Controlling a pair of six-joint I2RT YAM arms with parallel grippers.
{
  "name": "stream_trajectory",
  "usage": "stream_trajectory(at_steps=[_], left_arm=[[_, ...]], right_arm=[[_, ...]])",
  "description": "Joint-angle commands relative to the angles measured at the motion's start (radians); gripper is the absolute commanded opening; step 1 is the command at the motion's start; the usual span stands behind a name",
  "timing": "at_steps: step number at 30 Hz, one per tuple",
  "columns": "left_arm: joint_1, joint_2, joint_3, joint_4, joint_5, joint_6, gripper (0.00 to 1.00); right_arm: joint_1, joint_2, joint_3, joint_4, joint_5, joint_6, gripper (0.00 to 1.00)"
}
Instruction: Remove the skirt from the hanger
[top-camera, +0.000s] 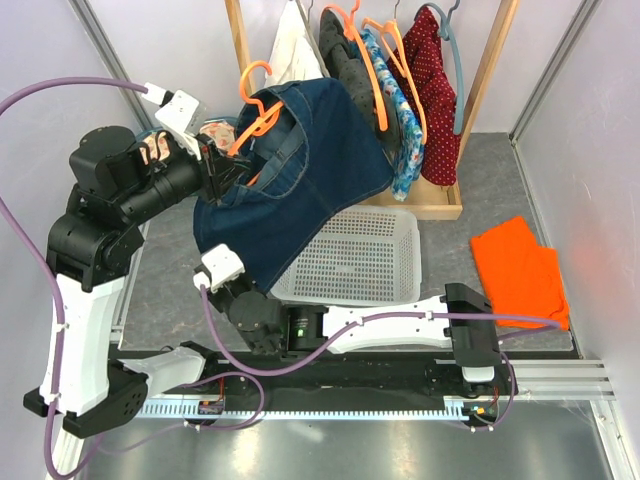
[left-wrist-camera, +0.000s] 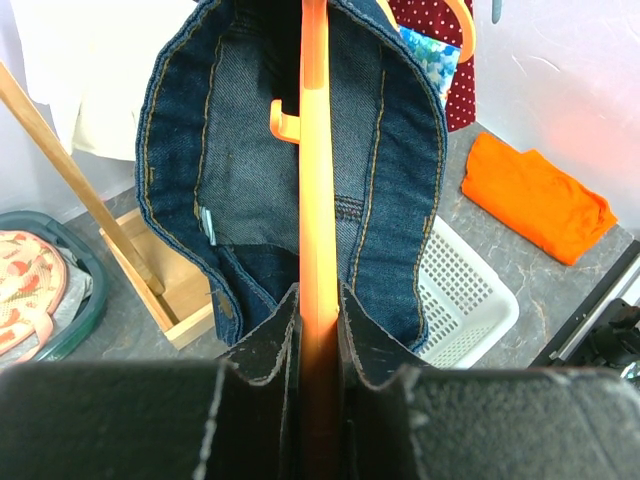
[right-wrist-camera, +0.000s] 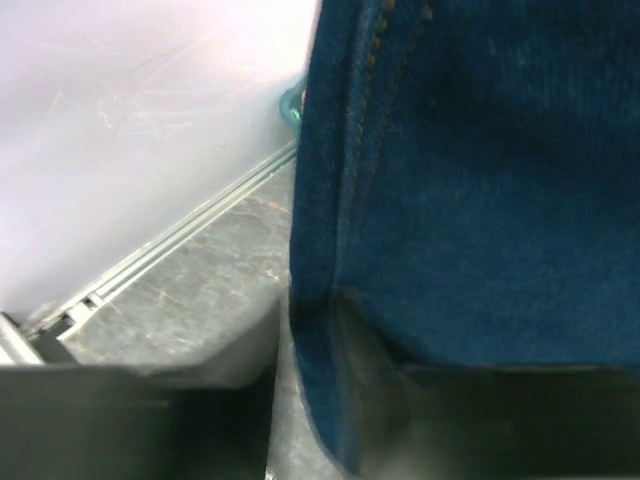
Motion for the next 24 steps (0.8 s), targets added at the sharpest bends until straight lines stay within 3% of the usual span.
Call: stream_trajectory(at_steps=[1, 2, 10, 24], left_arm=[[0.001, -0.043, 0.041, 0.170, 0.008, -0.017, 0.02], [0.001, -0.044, 0.039, 0.170, 0.008, -0.017, 0.02], [0.000, -0.035, 0.039, 0.171, 0.024, -0.017, 0.02], [0.000, -0.008, 0.099, 0.170, 0.044, -0.019, 0.02]], right_arm=[[0.008, -0.004, 0.084, 0.102, 0.000, -0.004, 0.06], [0.011, 0.001, 0.094, 0.077, -0.003, -0.003, 0.00], [0.109, 0.074, 0.122, -0.042, 0.026, -0.106, 0.00], [0.081, 0.004, -0.275, -0.372, -0.014, 0.210, 0.00]])
